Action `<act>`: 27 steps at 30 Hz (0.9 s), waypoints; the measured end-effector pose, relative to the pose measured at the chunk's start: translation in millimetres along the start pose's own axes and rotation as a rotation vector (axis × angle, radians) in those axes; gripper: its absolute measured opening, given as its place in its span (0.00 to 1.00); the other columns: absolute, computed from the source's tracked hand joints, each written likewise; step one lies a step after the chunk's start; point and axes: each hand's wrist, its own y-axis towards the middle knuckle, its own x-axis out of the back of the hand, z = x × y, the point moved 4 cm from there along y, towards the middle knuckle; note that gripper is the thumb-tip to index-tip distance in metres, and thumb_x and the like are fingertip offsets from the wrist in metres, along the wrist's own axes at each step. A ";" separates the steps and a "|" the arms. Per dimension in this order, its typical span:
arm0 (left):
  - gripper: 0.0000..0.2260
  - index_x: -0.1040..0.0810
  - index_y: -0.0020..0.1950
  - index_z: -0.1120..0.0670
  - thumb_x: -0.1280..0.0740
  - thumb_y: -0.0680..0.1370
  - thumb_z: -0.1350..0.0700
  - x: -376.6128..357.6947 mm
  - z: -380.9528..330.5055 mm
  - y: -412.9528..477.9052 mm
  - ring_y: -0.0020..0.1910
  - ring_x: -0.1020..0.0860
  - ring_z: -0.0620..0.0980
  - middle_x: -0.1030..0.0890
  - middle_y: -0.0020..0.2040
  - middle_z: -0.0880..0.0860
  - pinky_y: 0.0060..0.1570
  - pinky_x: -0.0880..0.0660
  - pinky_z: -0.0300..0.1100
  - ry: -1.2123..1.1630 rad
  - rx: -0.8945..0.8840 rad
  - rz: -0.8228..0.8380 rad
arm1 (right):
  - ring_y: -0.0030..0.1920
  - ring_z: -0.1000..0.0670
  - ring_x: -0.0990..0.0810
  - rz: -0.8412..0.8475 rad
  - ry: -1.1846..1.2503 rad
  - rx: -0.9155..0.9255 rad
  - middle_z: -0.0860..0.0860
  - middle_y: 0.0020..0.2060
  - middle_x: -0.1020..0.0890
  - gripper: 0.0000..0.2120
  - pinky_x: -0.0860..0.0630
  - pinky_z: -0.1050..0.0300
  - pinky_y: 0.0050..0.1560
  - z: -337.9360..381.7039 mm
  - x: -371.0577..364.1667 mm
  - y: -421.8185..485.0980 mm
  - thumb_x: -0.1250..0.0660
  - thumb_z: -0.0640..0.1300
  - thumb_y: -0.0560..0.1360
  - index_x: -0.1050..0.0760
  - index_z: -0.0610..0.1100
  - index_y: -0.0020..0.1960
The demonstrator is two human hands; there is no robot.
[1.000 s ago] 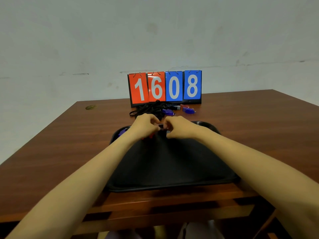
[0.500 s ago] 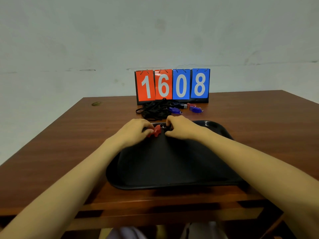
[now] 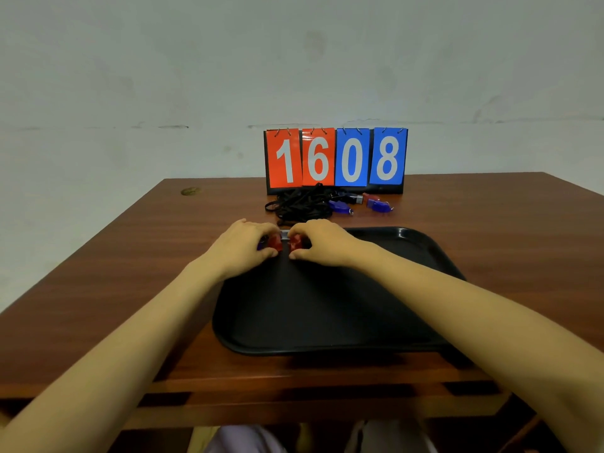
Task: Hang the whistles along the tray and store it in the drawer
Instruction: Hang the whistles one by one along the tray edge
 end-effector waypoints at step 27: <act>0.22 0.28 0.68 0.50 0.34 0.76 0.44 -3.5 -23.2 10.7 0.70 0.34 0.47 0.28 0.69 0.49 0.74 0.49 0.51 0.077 -0.112 0.010 | 0.65 0.47 0.28 0.184 0.009 -0.070 0.47 0.67 0.29 0.29 0.30 0.55 0.63 -29.5 22.9 -25.2 0.30 0.48 0.74 0.35 0.47 0.72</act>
